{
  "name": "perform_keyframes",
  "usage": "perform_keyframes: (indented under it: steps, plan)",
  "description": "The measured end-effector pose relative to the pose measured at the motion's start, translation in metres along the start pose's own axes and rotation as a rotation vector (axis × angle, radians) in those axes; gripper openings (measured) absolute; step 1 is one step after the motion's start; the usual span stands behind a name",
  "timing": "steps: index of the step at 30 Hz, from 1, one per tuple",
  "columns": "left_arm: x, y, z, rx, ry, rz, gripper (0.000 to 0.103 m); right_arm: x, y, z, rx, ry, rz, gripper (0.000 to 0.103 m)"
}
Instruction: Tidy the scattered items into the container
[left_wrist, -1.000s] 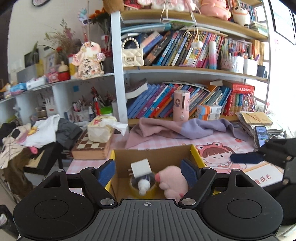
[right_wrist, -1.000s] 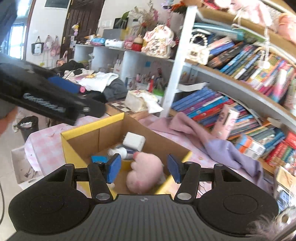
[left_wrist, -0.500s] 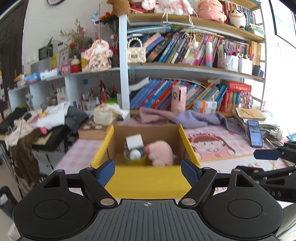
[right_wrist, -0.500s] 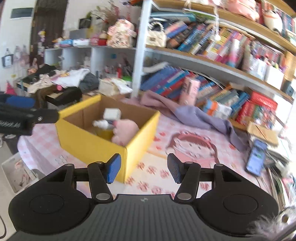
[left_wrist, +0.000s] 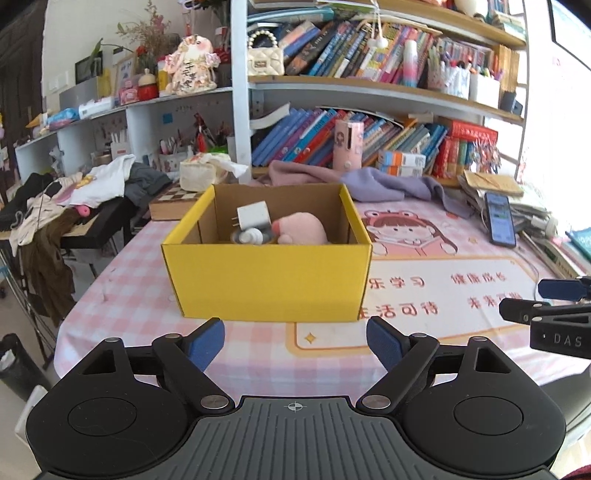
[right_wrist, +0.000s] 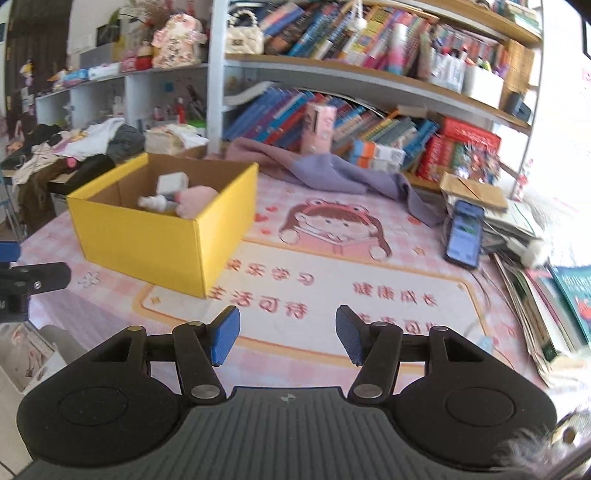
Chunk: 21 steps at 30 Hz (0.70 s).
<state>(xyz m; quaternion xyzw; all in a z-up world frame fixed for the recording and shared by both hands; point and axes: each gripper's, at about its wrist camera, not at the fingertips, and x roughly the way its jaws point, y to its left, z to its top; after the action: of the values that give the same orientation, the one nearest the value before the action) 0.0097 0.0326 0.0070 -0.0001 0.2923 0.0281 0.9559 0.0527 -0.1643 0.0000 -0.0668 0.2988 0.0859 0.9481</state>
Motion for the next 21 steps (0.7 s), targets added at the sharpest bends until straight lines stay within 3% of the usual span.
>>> perform_keyframes:
  steps: [6,15,21]
  plan:
    - [-0.001,-0.010,-0.010,-0.004,0.032,-0.009,0.091,-0.003,-0.009,-0.015,0.021,0.032,-0.010,0.062]
    - [0.006,-0.025,-0.017,-0.001,0.100,-0.016,0.094,-0.003,-0.020,-0.026,0.040,0.086,-0.018,0.082]
    - [0.008,-0.036,-0.018,0.026,0.122,-0.028,0.100,-0.001,-0.024,-0.029,0.055,0.115,-0.011,0.084]
